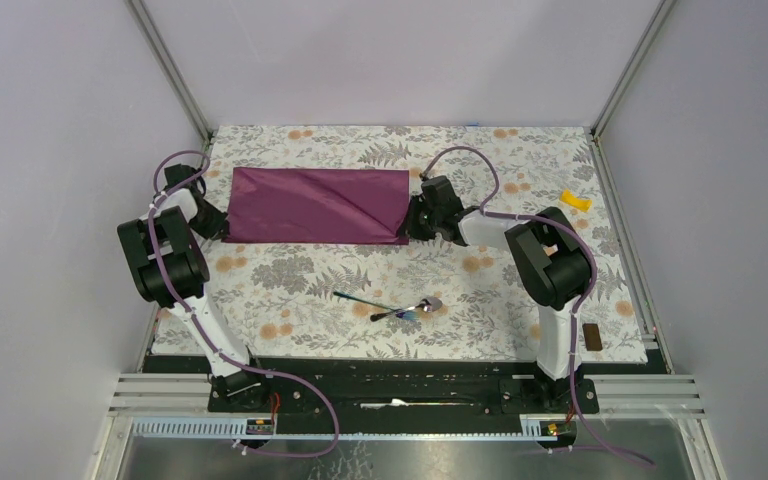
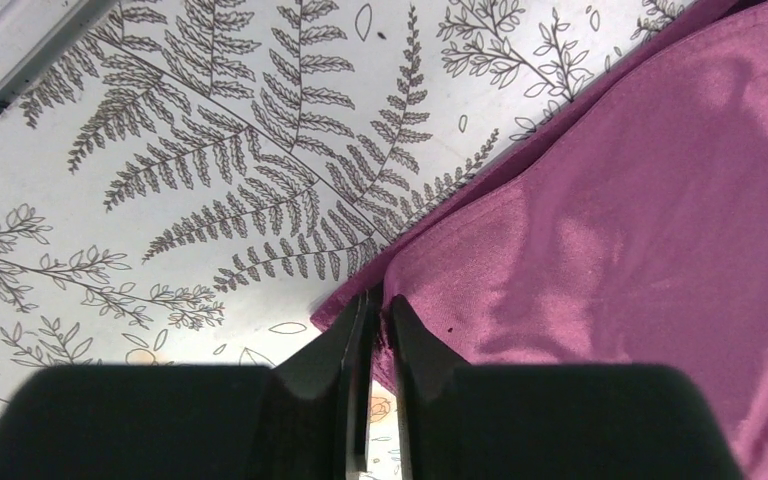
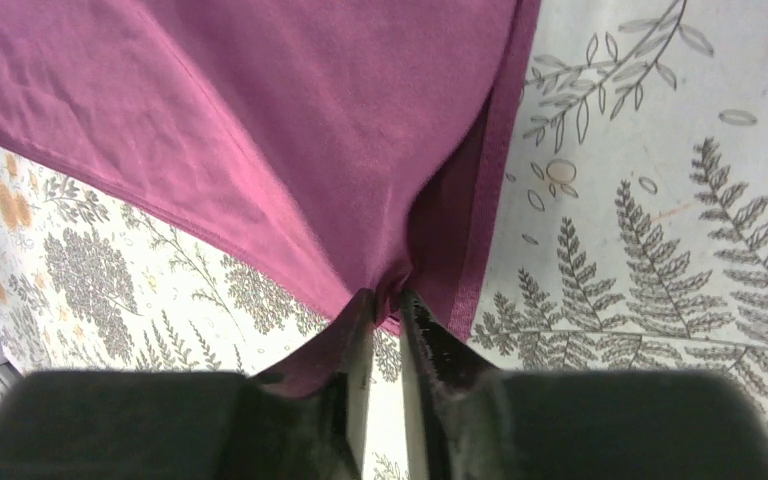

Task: Fold the napkin into a case and place the utensils inside
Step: Fold and flatten the napkin at the center of the board, then smooth out the rectangle-folded napkin at the center of the board.

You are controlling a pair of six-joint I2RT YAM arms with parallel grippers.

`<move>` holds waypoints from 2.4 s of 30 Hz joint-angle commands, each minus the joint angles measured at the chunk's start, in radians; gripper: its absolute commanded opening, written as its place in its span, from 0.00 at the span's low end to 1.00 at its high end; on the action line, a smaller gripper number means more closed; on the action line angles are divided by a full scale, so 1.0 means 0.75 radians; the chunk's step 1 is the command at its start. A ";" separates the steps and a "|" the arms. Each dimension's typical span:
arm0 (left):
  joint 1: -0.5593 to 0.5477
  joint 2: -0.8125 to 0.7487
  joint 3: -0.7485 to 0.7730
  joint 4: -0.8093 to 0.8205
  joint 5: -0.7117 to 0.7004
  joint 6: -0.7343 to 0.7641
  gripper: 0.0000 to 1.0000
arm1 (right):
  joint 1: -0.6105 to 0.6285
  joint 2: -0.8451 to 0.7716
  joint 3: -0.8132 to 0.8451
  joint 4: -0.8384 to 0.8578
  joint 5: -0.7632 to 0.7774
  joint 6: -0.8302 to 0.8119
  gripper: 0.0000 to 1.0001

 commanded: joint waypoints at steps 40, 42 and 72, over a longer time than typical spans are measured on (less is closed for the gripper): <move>-0.018 -0.034 -0.040 0.051 0.162 0.086 0.89 | -0.022 0.041 0.265 -0.145 -0.316 -0.056 0.72; -0.017 -0.027 -0.049 0.053 0.178 0.083 0.88 | -0.007 0.033 0.272 -0.166 -0.265 -0.071 0.72; -0.001 -0.212 -0.113 0.148 0.260 0.097 0.96 | -0.061 0.160 0.292 -0.231 -0.108 -0.042 0.72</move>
